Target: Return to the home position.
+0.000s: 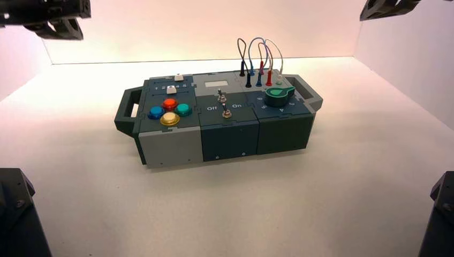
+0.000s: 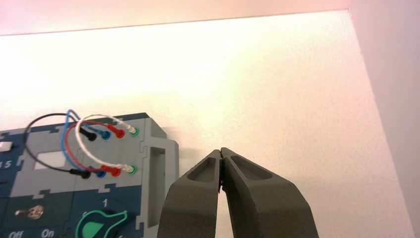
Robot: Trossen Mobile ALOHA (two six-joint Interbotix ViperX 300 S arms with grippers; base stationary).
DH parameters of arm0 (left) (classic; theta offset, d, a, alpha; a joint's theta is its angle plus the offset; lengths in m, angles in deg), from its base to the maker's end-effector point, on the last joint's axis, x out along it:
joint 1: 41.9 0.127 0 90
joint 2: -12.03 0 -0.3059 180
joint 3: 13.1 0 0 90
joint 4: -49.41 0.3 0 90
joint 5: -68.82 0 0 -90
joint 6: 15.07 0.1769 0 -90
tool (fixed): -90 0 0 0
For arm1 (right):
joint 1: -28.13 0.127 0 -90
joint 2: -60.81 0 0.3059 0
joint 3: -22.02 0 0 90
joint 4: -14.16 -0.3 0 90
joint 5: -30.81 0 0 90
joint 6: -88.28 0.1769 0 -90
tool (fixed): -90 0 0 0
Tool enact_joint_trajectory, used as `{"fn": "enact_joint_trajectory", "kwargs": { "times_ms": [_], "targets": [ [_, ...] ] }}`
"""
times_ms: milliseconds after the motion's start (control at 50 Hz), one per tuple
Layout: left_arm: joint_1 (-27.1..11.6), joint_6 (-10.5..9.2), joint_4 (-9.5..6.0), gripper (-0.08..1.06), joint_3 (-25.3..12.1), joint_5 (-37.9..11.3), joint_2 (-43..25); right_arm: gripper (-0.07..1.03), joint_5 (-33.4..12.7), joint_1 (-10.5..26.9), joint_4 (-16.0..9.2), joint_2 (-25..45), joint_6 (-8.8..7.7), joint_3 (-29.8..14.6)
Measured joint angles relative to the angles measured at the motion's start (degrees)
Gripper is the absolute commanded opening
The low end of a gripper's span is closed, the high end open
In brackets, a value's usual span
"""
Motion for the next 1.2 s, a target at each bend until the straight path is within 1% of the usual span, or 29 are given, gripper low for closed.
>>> {"fn": "enact_joint_trajectory", "kwargs": {
  "times_ms": [100, 340, 440, 540, 600, 760, 900, 960, 1120, 1200],
  "targets": [
    [0.0, 0.09, 0.0, -0.03, 0.26, -0.35, 2.2, -0.02, -0.18, 0.0, 0.0, -2.81, -0.09, 1.05],
    [-0.09, 0.09, 0.0, -0.03, 1.23, -1.67, 9.84, -0.02, -0.35, 0.0, 0.09, -10.28, -0.09, 2.64],
    [0.0, 0.7, 0.0, -0.03, 1.23, -2.64, 11.25, -0.02, -0.26, 0.0, 0.0, -13.18, -0.09, 3.6],
    [0.0, 1.23, 0.0, -0.03, 1.23, -2.99, 11.43, -0.02, -0.35, 0.0, 0.0, -16.26, 0.0, 4.75],
    [0.0, 1.23, 0.0, -0.03, 1.23, -2.99, 11.07, -0.02, -0.35, 0.09, 0.0, -17.58, -0.09, 5.36],
    [0.0, 1.32, 0.0, -0.03, 0.88, -2.99, 9.4, -0.02, -1.05, 0.09, -0.09, -23.73, 0.0, 7.82],
    [0.0, 1.41, 0.0, -0.03, 0.7, -2.99, 8.35, -0.02, -1.49, 0.18, -0.18, -27.77, 0.09, 9.05],
    [0.0, 1.32, 0.0, -0.03, 0.7, -2.99, 8.17, -0.02, -1.67, 0.18, -0.26, -29.0, 0.18, 9.4],
    [0.0, 1.14, -0.09, -0.03, 1.05, -3.08, 8.61, -0.02, -1.67, 0.18, -0.26, -29.71, 0.26, 9.67],
    [0.0, 0.62, -0.09, -0.03, 1.85, -3.08, 9.76, -0.02, -1.58, 0.18, -0.26, -29.71, 0.18, 9.76]
  ]
}}
